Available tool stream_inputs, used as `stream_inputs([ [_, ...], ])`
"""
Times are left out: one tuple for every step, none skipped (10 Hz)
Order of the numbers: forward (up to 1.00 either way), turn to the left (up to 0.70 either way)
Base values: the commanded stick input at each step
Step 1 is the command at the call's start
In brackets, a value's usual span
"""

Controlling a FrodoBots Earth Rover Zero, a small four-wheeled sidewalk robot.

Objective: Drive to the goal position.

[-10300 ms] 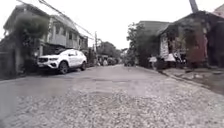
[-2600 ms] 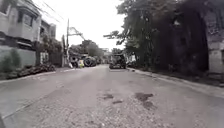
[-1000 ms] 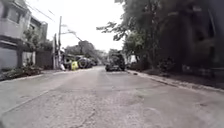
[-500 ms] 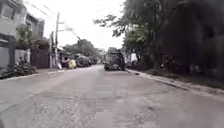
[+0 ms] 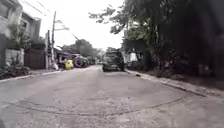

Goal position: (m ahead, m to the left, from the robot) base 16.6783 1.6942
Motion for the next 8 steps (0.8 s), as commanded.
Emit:
stream_inputs([
  [1.0, 0.0],
  [1.0, 0.1],
  [1.0, 0.27],
  [1.0, 0.27],
  [1.0, 0.27],
  [1.0, 0.27],
  [1.0, 0.27],
  [1.0, 0.27],
])
